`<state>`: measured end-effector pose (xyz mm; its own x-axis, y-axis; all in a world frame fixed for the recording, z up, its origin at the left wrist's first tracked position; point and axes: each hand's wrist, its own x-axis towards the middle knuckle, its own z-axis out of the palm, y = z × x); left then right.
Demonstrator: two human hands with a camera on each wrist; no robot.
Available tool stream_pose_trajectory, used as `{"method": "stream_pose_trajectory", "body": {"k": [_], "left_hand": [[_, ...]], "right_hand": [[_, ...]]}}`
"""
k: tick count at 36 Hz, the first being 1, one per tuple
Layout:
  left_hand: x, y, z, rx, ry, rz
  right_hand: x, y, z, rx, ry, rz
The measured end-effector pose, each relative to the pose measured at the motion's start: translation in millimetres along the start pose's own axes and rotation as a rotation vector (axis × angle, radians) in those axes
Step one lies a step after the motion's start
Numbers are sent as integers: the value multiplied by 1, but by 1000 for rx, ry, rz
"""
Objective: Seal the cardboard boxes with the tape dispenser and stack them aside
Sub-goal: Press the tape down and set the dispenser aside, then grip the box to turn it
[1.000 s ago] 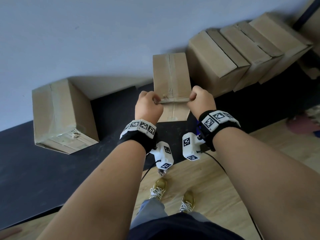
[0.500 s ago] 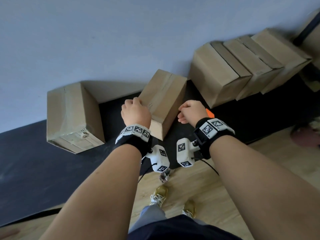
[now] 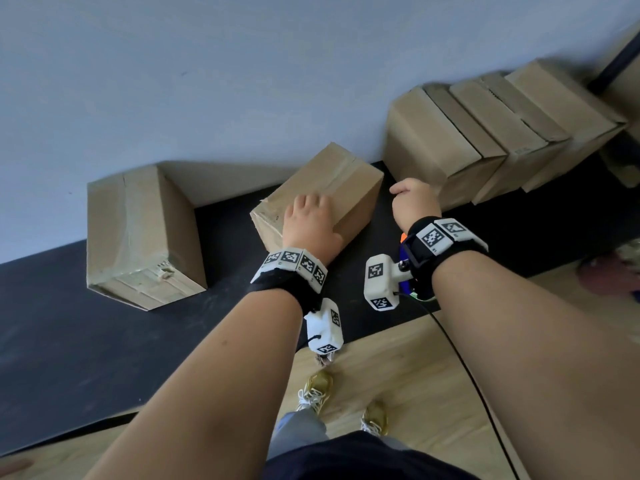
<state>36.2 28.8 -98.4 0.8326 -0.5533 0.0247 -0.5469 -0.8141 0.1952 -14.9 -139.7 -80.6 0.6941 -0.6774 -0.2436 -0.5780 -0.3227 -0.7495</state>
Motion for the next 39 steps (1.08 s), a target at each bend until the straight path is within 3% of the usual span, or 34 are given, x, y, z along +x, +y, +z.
{"method": "stream_pose_trajectory", "body": {"k": [6, 12, 16, 19, 25, 31, 39], "left_hand": [[-16, -20, -2, 39, 26, 54], [-29, -38, 0, 9, 91, 96], [-36, -37, 4, -8, 252, 0], [-37, -29, 9, -50, 244, -41], [-34, -17, 16, -17, 110, 41], [-34, -2, 19, 75, 153, 62], [-32, 16, 19, 89, 251, 28]], "right_hand": [[3, -8, 6, -24, 10, -27], [-4, -10, 14, -50, -116, -68], [-11, -3, 20, -115, -185, -43], [-14, 6, 20, -130, -148, -51], [-15, 18, 6, -87, -140, -58], [-16, 37, -2, -58, 59, 92], [-23, 71, 2, -207, 59, 245]]}}
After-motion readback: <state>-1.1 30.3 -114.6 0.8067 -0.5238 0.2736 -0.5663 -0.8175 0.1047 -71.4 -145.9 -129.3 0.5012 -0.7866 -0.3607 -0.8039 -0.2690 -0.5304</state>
